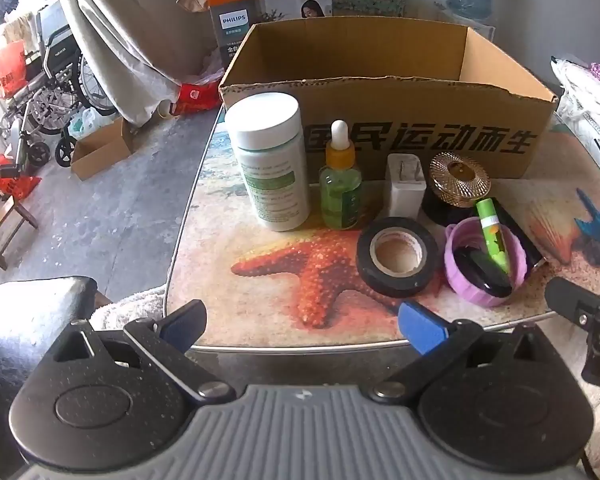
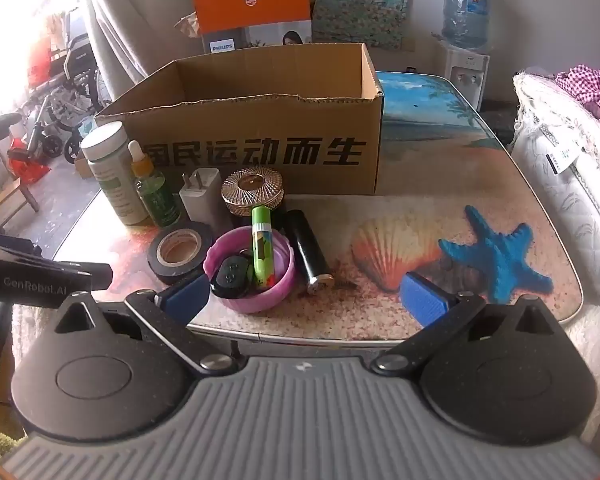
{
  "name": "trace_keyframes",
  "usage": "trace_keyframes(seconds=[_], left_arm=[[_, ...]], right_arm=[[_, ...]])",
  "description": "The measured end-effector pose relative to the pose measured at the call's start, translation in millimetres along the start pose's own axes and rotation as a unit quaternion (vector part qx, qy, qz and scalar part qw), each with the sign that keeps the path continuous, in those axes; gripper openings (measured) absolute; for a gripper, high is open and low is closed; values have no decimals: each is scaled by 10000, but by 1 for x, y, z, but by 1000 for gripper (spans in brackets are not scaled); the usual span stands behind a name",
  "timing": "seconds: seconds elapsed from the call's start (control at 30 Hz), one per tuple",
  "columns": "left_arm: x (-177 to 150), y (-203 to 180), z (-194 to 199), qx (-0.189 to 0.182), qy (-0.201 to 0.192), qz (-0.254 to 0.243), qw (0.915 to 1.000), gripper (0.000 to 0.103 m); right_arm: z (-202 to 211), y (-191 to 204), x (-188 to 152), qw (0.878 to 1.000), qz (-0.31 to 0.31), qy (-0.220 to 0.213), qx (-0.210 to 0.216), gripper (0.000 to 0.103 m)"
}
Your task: Organize rigid objects
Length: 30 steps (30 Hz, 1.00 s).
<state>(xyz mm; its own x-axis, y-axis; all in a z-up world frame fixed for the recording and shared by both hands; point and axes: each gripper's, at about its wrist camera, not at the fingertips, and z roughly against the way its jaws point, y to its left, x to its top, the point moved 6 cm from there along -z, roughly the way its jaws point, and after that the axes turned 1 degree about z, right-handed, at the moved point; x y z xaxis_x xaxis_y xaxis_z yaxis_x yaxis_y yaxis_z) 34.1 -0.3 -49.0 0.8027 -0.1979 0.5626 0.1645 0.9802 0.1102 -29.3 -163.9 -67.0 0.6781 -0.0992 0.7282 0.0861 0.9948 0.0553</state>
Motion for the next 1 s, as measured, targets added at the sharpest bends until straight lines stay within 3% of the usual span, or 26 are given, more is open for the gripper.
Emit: trace_keyframes(seconds=[0.2,1.0], left_arm=[[-1,0,-6,-138,103,61,9998,103],[1,5,-13,-59,257,56,9996,103]], right_arm=[[-7,0,0,9999,-15,150,2,102],[-11,8,7,9997,5,208,151,102]])
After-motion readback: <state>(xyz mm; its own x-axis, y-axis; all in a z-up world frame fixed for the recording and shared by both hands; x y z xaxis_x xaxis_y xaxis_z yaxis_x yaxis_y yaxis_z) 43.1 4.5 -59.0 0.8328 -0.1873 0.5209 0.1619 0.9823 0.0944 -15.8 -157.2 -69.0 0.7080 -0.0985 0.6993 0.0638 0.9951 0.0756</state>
